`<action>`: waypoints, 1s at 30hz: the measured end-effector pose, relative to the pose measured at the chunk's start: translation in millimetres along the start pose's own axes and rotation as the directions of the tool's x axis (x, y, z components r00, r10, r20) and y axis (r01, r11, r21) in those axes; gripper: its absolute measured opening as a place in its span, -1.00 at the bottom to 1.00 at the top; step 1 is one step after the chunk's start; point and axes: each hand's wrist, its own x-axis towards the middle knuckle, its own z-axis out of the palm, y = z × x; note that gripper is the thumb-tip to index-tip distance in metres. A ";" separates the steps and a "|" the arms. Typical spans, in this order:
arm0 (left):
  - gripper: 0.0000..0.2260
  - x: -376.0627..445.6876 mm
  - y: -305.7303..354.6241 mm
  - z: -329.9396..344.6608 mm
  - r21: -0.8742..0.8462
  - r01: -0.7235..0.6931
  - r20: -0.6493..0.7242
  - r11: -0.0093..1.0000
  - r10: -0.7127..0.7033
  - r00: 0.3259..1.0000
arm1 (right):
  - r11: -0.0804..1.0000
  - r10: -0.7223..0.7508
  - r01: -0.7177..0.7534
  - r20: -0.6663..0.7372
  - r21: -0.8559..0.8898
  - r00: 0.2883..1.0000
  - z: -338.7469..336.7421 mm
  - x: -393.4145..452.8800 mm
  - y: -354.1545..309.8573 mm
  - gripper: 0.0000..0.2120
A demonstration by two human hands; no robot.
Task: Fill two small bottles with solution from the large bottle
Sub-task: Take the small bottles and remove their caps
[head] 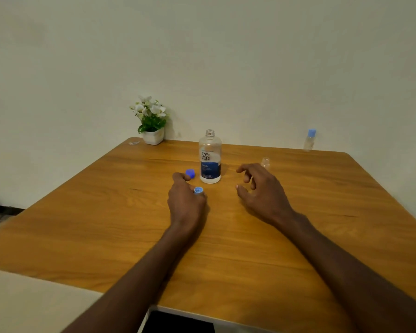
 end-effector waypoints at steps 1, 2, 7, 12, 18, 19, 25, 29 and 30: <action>-0.49 1.1 -0.6 1.2 0.006 0.013 0.001 1.000 -0.013 1.000 | 1.000 -0.006 0.006 0.026 -0.006 1.000 1.3 -0.7 1.0 -0.65; -0.49 1.2 -0.5 1.9 0.009 0.026 0.001 1.000 -0.026 1.000 | 1.000 -0.006 0.006 0.042 -0.008 0.999 2.1 -1.2 1.7 -0.67; -0.33 2.5 -1.1 2.4 0.064 0.017 0.000 0.998 -0.017 1.000 | 1.000 0.028 -0.029 0.066 0.004 0.997 3.3 -0.1 2.9 -0.69; -0.50 -10.6 2.9 3.0 0.092 -0.184 -0.147 0.979 0.196 0.969 | 0.997 0.043 -0.037 -0.093 0.074 0.995 -5.0 1.0 4.0 -0.81; -0.88 -31.8 48.0 48.0 -0.117 -0.475 -0.050 0.872 0.473 0.880 | 0.925 0.263 -0.109 -0.406 0.364 0.875 -28.3 9.9 23.6 -0.90; -0.88 -31.4 57.0 62.4 -0.159 -0.479 0.002 0.863 0.485 0.874 | 0.906 0.323 -0.143 -0.433 0.399 0.842 -32.4 10.9 30.4 -0.87; -0.90 -23.8 105.6 152.0 -0.380 -0.372 0.198 0.847 0.467 0.862 | 0.784 0.605 -0.334 -0.522 0.524 0.601 -62.4 13.7 78.5 -0.76; -0.89 -15.7 120.2 201.2 -0.417 -0.236 0.276 0.878 0.370 0.887 | 0.642 0.767 -0.445 -0.513 0.625 0.387 -68.5 14.6 106.5 -0.77; -0.88 -12.9 120.2 210.7 -0.418 -0.221 0.288 0.881 0.359 0.888 | 0.608 0.794 -0.452 -0.497 0.653 0.351 -68.8 14.9 113.4 -0.78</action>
